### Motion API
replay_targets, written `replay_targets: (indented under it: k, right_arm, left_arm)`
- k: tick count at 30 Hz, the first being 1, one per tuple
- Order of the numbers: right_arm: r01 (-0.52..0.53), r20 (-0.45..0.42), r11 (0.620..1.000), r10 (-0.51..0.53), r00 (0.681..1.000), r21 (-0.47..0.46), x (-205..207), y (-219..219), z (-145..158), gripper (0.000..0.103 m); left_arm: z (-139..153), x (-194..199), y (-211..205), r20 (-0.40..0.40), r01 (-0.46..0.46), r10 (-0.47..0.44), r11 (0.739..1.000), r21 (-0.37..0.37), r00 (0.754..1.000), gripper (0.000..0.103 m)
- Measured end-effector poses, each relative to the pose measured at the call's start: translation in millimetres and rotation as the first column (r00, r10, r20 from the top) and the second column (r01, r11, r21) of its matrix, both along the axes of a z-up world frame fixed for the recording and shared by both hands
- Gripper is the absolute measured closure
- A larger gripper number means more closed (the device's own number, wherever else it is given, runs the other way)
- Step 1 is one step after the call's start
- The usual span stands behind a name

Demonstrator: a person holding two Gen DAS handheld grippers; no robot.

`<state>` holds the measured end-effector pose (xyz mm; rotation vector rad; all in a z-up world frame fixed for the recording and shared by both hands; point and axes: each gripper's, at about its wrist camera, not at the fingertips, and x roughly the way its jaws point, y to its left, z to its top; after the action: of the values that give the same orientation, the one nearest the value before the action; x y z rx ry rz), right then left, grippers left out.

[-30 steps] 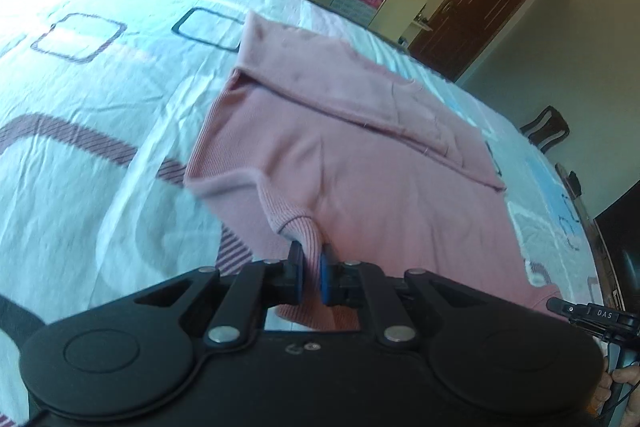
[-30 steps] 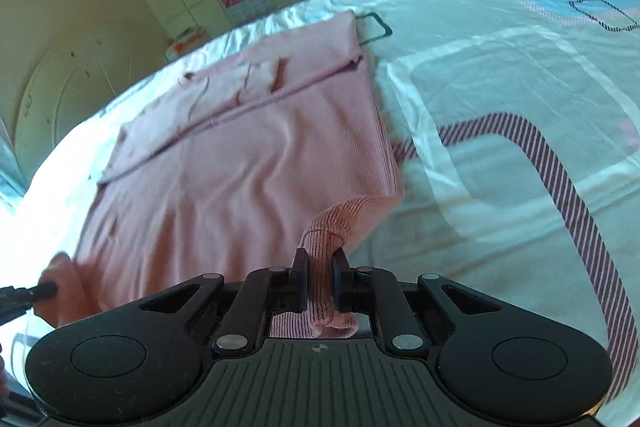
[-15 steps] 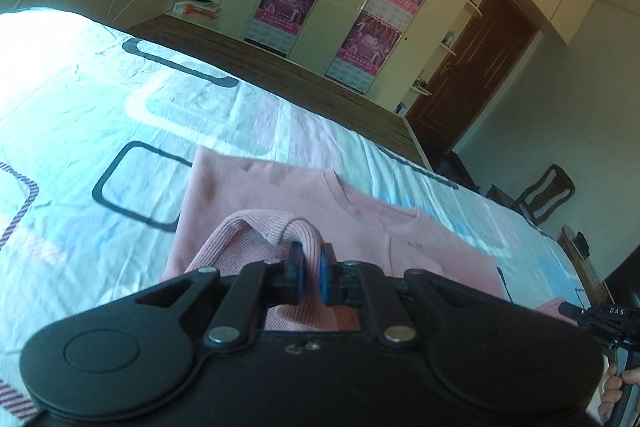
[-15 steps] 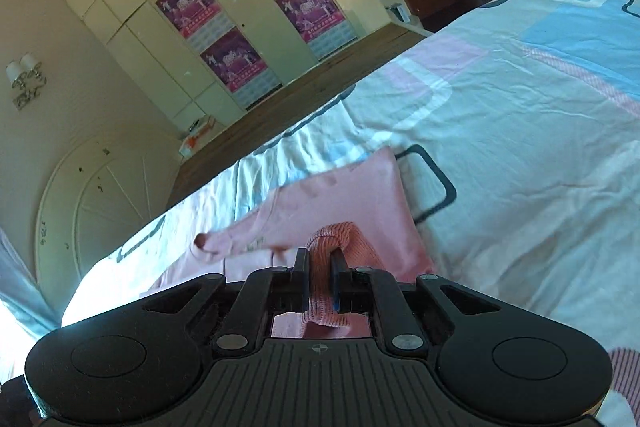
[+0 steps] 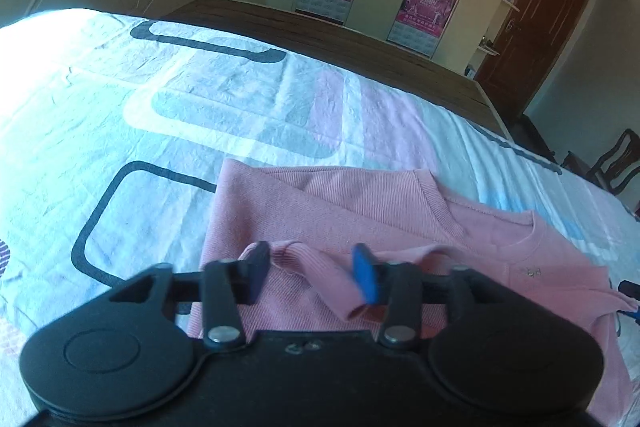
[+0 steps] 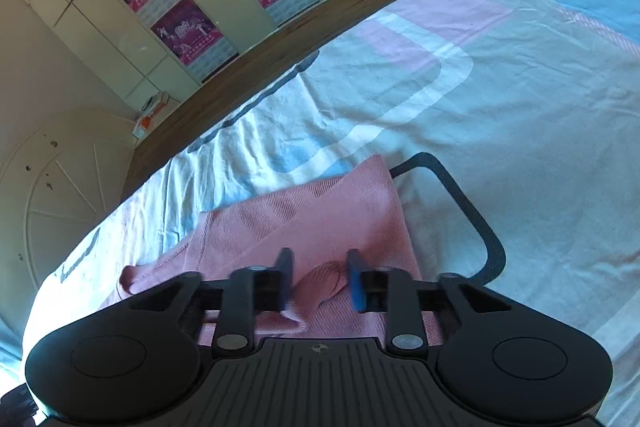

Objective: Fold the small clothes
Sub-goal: 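Lift the hem with both tools and fold it over onto the collar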

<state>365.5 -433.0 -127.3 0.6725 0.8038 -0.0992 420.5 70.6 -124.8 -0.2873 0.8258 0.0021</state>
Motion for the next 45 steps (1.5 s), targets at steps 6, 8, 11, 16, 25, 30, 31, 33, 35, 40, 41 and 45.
replay_targets:
  k: [6, 8, 11, 16, 25, 30, 31, 33, 35, 40, 41, 45]
  right_arm:
    - [-0.096, 0.08, 0.987, 0.107, 0.991, -0.13, 1.7, -1.6, 15.9, 0.034]
    - [-0.146, 0.082, 0.976, 0.161, 0.984, -0.16, 8.7, 4.8, 14.2, 0.034]
    - [-0.23, 0.041, 0.956, 0.241, 0.97, -0.181, 20.2, 17.4, 3.4, 0.034]
    - [-0.339, -0.004, 0.915, 0.347, 0.938, -0.22, 34.8, 35.9, -12.0, 0.035]
    - [-0.47, -0.095, 0.81, 0.469, 0.878, -0.351, 54.4, 59.6, -25.8, 0.064]
    - [-0.485, -0.114, 0.79, 0.48, 0.87, -0.375, 56.7, 52.5, -28.3, 0.078]
    - [-0.478, -0.111, 0.799, 0.472, 0.874, -0.365, 57.4, 49.7, -29.1, 0.079]
    - [-0.477, -0.098, 0.806, 0.475, 0.874, -0.351, 57.0, 48.0, -29.2, 0.078]
    - [-0.485, -0.09, 0.807, 0.485, 0.87, -0.337, 57.7, 47.7, -29.2, 0.065]
    - [-0.519, -0.084, 0.794, 0.522, 0.849, -0.316, 59.6, 52.3, -29.1, 0.044]
    - [-0.527, -0.097, 0.783, 0.527, 0.844, -0.33, 60.7, 56.0, -29.9, 0.044]
    - [-0.551, -0.119, 0.751, 0.549, 0.827, -0.364, 63.5, 66.8, -29.9, 0.074]
  left_arm:
    - [13.1, -9.0, 12.7, 0.087, 0.113, -0.118, 0.991, 0.066, 0.989, 0.034]
    - [8.1, -4.1, 6.0, 0.074, 0.157, -0.165, 0.983, 0.098, 0.984, 0.035]
    - [-4.6, 7.7, -6.4, 0.039, 0.22, -0.225, 0.969, 0.11, 0.974, 0.035]
    - [-10.6, 7.7, -9.6, 0.045, 0.272, -0.279, 0.955, 0.115, 0.959, 0.034]
    - [1.1, 0.5, 10.1, 0.064, 0.311, -0.318, 0.945, 0.106, 0.946, 0.034]
    - [-8.4, 2.2, 9.8, 0.04, 0.335, -0.343, 0.933, 0.134, 0.938, 0.032]
    - [-10.2, 4.7, 7.4, 0.036, 0.344, -0.352, 0.928, 0.14, 0.935, 0.032]
    - [-13.8, 11.5, 0.1, 0.029, 0.372, -0.381, 0.915, 0.154, 0.924, 0.032]
    - [-16.5, 17.1, -7.4, 0.018, 0.404, -0.412, 0.899, 0.169, 0.911, 0.032]
    - [-24.6, 32.1, -14.3, -0.005, 0.433, -0.441, 0.878, 0.206, 0.897, 0.032]
    - [-26.4, 36.4, -13.5, -0.008, 0.427, -0.434, 0.881, 0.203, 0.901, 0.04]
    - [-33.0, 51.2, -5.4, -0.02, 0.377, -0.379, 0.913, 0.156, 0.925, 0.074]
